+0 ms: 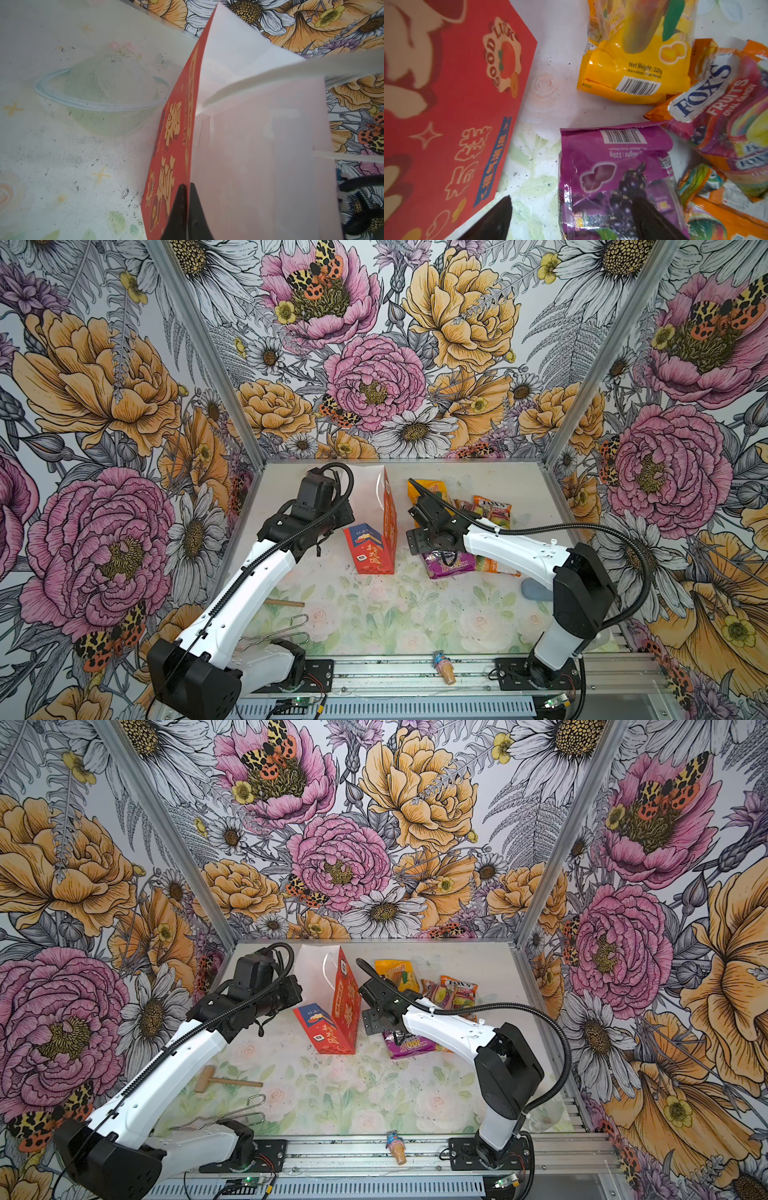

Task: Place the snacks into the paper bag
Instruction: 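Lower the right gripper onto the purple blackcurrant candy bag and grasp it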

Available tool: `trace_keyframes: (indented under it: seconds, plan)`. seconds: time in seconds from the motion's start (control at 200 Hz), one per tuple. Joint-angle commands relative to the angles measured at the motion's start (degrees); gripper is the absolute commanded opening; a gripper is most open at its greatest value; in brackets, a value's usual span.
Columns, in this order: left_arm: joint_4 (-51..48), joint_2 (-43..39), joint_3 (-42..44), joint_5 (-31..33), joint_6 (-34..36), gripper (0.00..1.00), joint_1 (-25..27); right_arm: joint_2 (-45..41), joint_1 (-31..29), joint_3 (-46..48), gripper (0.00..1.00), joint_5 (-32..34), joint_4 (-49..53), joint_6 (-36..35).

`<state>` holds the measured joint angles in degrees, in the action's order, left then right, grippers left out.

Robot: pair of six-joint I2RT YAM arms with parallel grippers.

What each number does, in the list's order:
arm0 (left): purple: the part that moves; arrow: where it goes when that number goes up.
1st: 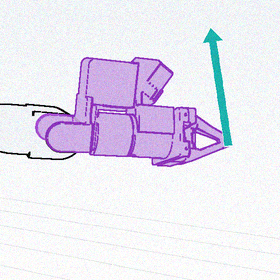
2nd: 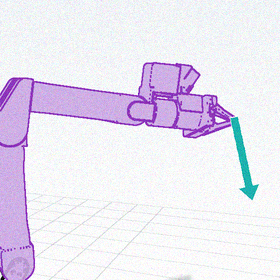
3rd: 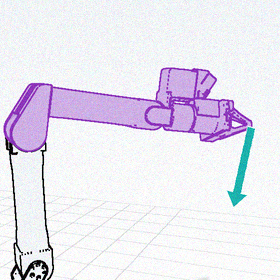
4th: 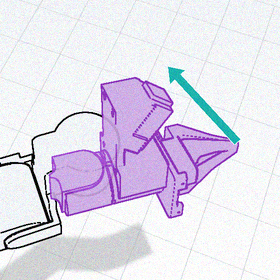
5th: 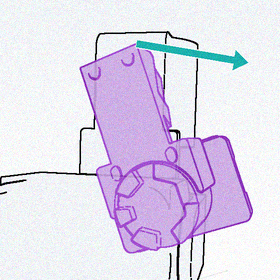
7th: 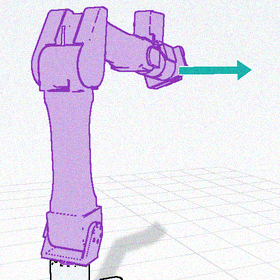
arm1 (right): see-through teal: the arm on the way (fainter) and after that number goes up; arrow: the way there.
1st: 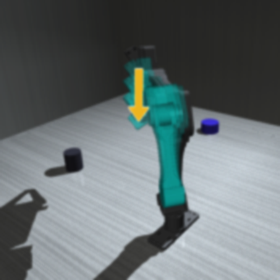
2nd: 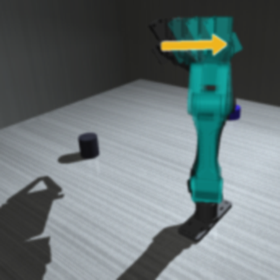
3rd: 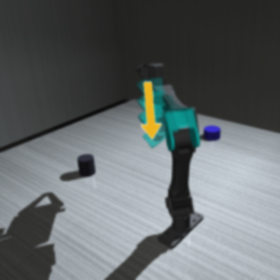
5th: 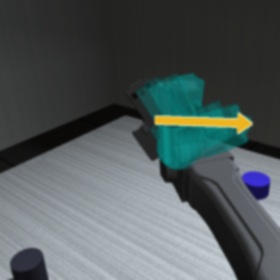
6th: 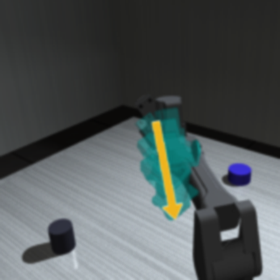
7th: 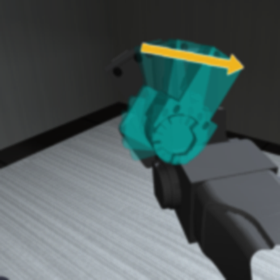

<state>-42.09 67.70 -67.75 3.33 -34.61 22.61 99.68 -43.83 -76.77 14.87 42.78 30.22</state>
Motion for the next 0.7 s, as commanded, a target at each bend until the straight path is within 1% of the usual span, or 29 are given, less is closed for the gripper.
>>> trace_keyframes:
  seconds: [0.0, 0.255, 0.335, 0.465, 0.575, 0.661, 0.696]
  plan:
    - [1.85, -1.00, 0.68, -1.05, -0.63, 0.00, -0.42, 2.38, 0.03, -1.93, 0.90, 5.41, 2.04, 0.89]
    - [1.85, -0.13, 0.86, -1.33, -0.72, 0.00, -0.50, 8.36, -0.01, -1.74, 0.84, 7.49, 2.08, 0.37]
    - [1.83, -0.18, 0.99, -1.40, -0.72, 0.00, -0.40, 9.13, 0.06, -1.67, 0.76, 7.76, 1.95, 0.16]
    - [1.83, -0.20, 1.16, -1.57, -0.65, 0.00, -0.37, 9.39, 0.18, -1.76, 0.68, 8.51, 1.95, -0.33]
    - [1.86, -0.28, 1.45, -1.58, -0.72, 0.00, -0.37, 9.48, 0.52, -1.93, 0.56, 8.50, 1.87, -0.82]
    - [1.85, -0.37, 1.57, -1.53, -0.81, 0.00, -0.29, 9.09, 0.77, -1.85, 0.50, 8.33, 1.84, -0.96]
    - [1.83, -0.36, 1.64, -1.58, -0.81, 0.00, -0.46, 8.76, 0.86, -1.70, 0.45, 8.28, 1.89, -0.95]
